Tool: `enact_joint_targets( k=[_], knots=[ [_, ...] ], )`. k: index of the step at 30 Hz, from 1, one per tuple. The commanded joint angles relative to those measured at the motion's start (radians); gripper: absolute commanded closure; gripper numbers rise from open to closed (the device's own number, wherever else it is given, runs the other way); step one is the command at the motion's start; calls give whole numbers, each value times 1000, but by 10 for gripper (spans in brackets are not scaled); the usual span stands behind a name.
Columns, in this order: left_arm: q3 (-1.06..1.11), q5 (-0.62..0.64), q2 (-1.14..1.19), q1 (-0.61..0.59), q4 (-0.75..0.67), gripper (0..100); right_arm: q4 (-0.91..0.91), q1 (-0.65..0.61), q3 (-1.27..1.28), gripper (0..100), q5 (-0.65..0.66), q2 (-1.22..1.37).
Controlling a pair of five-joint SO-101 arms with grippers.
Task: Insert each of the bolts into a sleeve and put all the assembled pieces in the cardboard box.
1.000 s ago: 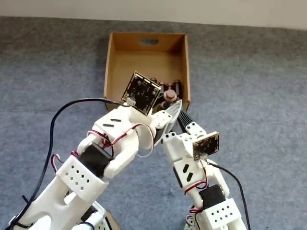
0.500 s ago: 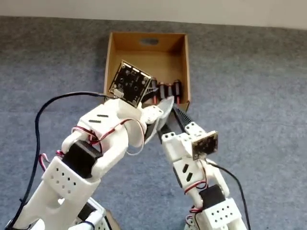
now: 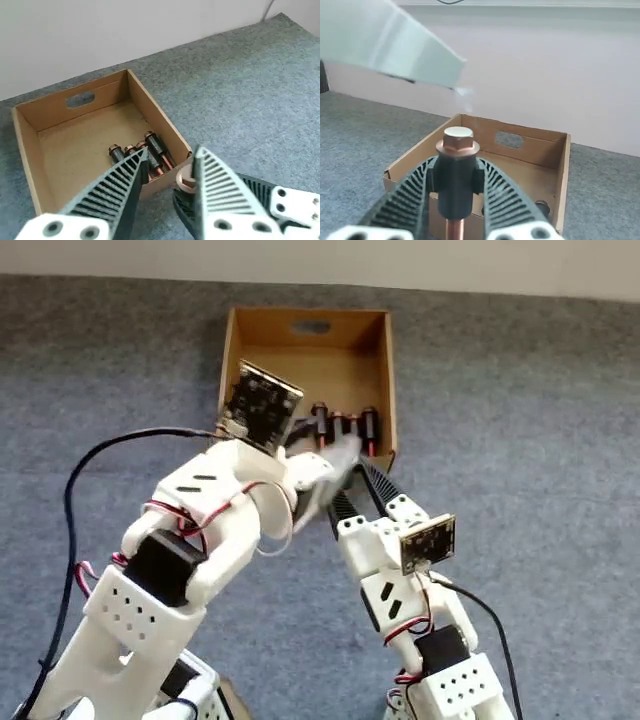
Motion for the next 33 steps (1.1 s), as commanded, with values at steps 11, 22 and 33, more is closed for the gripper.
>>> enact_joint_targets(
  k=[11, 22, 33],
  knots=[
    [-19, -6, 10, -363, 120, 966, -18, -5, 39, 993, -2, -13],
    [56, -3, 478, -567, 166, 965, 13, -5, -12, 993, -2, -7],
    [50, -2, 820, -641, 2, 966, 248, -4, -355, 993, 3, -2]
  ],
)
